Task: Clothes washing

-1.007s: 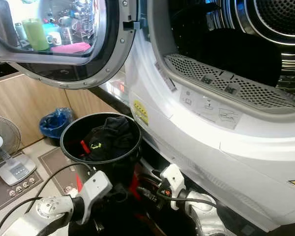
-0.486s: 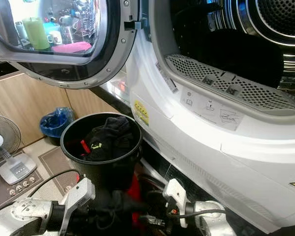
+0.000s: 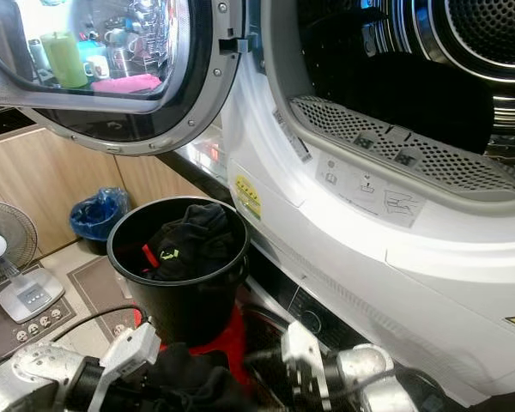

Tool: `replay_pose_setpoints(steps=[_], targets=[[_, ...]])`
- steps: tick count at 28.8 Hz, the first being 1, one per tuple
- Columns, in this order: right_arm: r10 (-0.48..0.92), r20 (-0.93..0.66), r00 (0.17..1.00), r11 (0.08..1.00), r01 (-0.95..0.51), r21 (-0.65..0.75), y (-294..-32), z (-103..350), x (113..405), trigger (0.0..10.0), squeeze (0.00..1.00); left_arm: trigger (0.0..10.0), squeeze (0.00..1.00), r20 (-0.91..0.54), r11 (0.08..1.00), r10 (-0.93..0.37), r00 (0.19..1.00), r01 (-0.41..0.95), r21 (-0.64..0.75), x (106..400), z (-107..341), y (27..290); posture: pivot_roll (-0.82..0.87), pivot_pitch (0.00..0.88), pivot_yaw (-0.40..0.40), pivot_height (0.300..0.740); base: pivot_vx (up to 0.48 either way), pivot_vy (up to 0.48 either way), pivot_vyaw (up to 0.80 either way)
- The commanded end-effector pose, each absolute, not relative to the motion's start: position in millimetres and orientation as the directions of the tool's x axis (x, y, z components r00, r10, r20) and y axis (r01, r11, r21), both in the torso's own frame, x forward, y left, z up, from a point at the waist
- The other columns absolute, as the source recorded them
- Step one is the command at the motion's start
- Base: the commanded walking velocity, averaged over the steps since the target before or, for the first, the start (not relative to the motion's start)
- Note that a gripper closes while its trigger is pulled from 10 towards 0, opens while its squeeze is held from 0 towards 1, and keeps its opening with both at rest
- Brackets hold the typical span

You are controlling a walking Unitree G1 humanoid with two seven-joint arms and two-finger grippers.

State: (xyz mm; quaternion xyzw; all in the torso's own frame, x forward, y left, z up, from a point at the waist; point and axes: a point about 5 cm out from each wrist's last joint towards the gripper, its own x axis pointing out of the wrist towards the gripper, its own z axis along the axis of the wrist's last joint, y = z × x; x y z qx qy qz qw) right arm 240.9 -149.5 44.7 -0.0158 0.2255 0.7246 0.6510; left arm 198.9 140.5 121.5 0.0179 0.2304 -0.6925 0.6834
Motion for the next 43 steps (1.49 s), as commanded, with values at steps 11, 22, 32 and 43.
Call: replay_pose_setpoints(steps=[11, 22, 32, 43], targets=[[0.921, -0.384, -0.068, -0.007, -0.987, 0.158, -141.8, 59.0, 258.0, 10.0, 1.00, 0.0, 0.00, -0.356, -0.041, -0.919, -0.168, 0.941, -0.336, 189.0, 119.6, 141.4, 0.09, 0.075, 0.007, 0.740, 0.000, 0.000, 0.00], [0.953, -0.302, 0.034, 0.067, -0.993, 0.101, -118.6, 68.6, 276.2, 10.0, 1.00, 0.0, 0.00, -0.367, -0.006, -0.920, -0.138, 0.941, -0.339, 193.8, 111.4, 127.6, 0.09, 0.071, 0.005, 0.740, 0.000, 0.000, 0.00], [0.967, -0.251, 0.049, 0.070, -0.995, 0.074, -98.2, 75.1, 283.9, 10.0, 1.00, 0.0, 0.00, -0.344, 0.015, -0.932, -0.116, 0.934, -0.356, 195.1, 108.9, 118.8, 0.09, 0.072, 0.005, 0.740, 0.000, 0.000, 0.00], [0.973, -0.225, 0.043, 0.063, -0.995, 0.079, -88.3, 78.0, 286.1, 10.0, 1.00, 0.0, 0.00, -0.386, 0.214, -0.916, 0.106, 0.944, -0.249, 219.2, 100.1, 115.3, 0.09, 0.071, 0.000, 0.740, 0.000, 0.000, 0.00]])
